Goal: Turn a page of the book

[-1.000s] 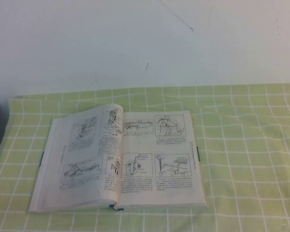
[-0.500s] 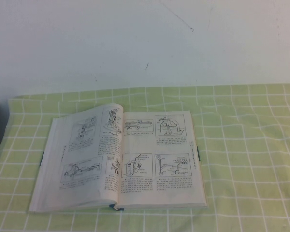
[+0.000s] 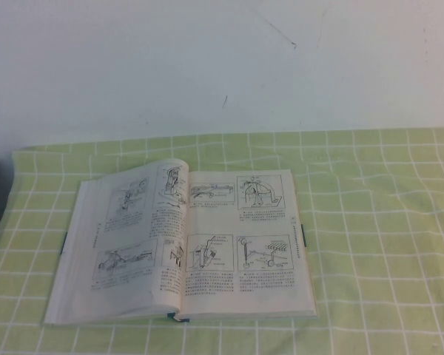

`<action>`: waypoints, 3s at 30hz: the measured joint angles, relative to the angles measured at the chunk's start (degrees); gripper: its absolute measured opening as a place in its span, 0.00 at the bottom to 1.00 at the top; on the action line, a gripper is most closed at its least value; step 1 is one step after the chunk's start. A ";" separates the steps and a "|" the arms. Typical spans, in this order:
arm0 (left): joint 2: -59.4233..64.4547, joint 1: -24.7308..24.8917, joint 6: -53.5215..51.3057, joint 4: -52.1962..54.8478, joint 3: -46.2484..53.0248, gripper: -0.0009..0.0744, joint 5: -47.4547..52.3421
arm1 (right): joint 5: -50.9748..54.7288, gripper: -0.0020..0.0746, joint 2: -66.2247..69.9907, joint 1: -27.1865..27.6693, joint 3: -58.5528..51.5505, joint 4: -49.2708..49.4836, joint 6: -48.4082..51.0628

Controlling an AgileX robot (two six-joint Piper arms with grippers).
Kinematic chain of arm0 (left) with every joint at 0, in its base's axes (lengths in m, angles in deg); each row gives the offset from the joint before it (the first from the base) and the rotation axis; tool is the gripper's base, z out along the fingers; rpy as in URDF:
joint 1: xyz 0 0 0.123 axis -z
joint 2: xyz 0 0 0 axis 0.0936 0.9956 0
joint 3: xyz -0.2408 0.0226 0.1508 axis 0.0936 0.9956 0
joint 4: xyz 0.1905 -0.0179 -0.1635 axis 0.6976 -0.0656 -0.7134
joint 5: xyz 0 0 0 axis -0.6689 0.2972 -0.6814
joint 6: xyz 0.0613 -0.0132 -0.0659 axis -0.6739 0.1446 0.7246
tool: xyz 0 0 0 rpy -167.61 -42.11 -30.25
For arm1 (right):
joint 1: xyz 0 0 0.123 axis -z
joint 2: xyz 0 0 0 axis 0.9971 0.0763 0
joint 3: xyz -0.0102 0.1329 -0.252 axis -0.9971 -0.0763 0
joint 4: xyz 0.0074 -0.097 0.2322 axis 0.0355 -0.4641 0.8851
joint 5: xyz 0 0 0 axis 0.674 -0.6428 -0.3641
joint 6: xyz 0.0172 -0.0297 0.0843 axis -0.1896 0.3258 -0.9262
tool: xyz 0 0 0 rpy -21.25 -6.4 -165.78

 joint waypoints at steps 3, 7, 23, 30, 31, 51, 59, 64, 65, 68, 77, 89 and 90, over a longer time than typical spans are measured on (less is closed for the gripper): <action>6.59 0.00 0.00 0.00 -4.85 0.01 5.72 | 7.16 0.02 6.03 0.00 5.08 0.00 0.00; 15.64 1.65 0.00 -0.11 -10.96 0.01 13.55 | 17.54 0.02 16.36 0.00 10.71 0.00 3.54; 46.85 11.38 -27.93 -30.08 -18.80 0.01 21.29 | 35.88 0.02 44.75 0.00 17.13 30.15 35.21; 59.79 14.65 -50.91 -52.36 -18.86 0.01 17.47 | 40.35 0.02 61.15 -0.69 22.22 39.58 44.79; 61.67 15.44 -54.38 -56.03 -18.95 0.01 16.32 | 39.92 0.02 63.44 -1.57 23.14 39.88 45.08; 88.81 24.54 -76.20 -75.15 -25.95 0.01 2.31 | 28.80 0.47 102.57 -25.59 48.08 40.60 33.38; 90.44 24.54 -74.74 -76.33 -26.29 0.01 2.75 | 32.38 0.49 111.45 -25.59 55.73 31.45 18.44; 90.52 24.54 -74.44 -76.45 -26.29 0.01 3.12 | 32.86 0.49 113.21 -24.38 58.04 27.46 11.22; 90.52 24.54 -74.44 -76.45 -26.29 0.01 3.12 | 33.00 0.49 113.22 -24.24 58.08 26.98 10.46; 90.55 24.54 -74.44 -77.22 -26.29 0.01 3.12 | 33.57 0.49 113.69 -23.88 58.10 26.74 9.47; 90.65 24.54 -74.62 -78.40 -26.29 0.01 3.12 | 36.04 0.48 114.60 -23.79 58.20 31.64 12.94; 90.65 24.54 -74.78 -78.89 -26.29 0.01 3.12 | 36.58 0.48 114.60 -23.79 58.55 44.87 20.65; 90.65 24.54 -74.77 -78.89 -26.29 0.01 3.12 | 36.71 0.48 114.60 -23.79 58.55 46.62 22.10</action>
